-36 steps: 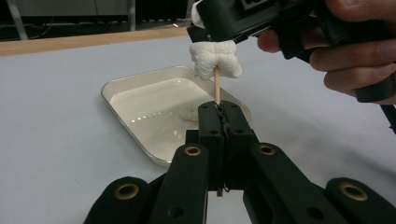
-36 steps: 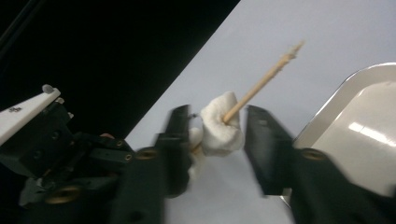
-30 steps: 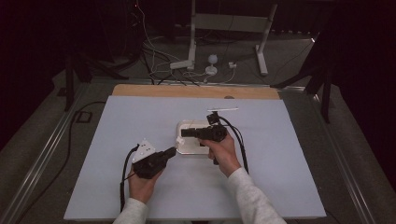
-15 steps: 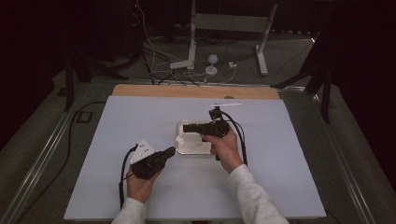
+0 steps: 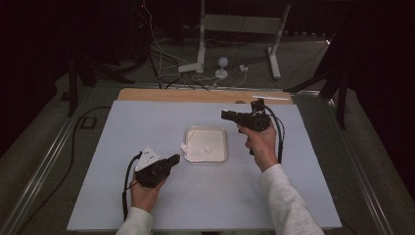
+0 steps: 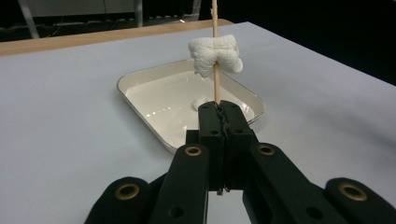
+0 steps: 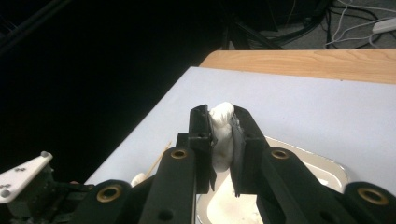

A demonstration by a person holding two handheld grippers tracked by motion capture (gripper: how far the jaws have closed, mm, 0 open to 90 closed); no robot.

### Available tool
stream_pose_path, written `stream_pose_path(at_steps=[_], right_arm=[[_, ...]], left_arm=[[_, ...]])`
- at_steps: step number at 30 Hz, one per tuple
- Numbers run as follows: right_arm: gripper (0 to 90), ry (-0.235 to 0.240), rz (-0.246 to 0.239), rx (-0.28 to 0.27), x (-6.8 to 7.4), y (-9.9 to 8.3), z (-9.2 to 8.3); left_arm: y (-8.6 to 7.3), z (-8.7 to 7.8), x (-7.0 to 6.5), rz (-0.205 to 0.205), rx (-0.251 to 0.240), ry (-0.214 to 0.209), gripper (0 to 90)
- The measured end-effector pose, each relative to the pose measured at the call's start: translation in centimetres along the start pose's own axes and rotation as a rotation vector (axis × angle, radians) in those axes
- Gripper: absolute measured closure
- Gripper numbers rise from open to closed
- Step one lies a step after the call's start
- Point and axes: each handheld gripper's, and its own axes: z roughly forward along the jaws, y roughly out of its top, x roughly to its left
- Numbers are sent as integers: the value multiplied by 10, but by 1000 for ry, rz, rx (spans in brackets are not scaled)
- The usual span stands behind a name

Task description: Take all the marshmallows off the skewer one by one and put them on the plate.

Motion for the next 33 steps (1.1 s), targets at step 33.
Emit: stream_pose_path(at_steps=[33], right_arm=[[772,-121,-76,185,-9,-49,56]], left_arm=[[0,0,4,-46,-12,-4,900]])
